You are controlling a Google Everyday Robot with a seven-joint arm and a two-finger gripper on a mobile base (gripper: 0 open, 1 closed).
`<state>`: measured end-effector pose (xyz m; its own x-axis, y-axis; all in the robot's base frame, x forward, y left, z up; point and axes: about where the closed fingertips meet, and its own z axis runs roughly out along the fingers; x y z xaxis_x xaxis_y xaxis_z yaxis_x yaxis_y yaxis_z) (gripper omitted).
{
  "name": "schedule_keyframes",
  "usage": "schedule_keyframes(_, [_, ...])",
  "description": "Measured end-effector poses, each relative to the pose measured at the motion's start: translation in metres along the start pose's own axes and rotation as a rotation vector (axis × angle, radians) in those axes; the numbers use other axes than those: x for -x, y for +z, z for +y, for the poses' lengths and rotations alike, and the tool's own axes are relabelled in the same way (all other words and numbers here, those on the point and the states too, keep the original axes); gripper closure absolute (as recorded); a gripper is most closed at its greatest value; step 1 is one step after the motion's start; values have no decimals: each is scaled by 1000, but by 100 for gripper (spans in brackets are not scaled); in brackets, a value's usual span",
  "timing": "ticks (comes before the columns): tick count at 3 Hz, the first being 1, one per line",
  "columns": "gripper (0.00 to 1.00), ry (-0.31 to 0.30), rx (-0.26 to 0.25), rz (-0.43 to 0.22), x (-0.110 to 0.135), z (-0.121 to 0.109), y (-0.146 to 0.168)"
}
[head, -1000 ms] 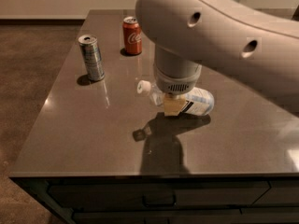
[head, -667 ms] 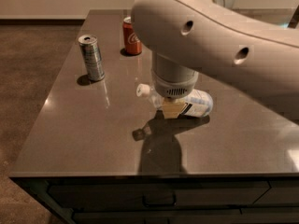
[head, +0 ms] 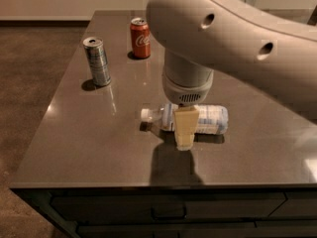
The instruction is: Knock blue plastic bottle over
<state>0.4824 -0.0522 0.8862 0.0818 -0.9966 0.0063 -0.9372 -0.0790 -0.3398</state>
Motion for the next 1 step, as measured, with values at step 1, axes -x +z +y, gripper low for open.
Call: schedule_keyframes(1, [0,1,1,-1,0,0,0])
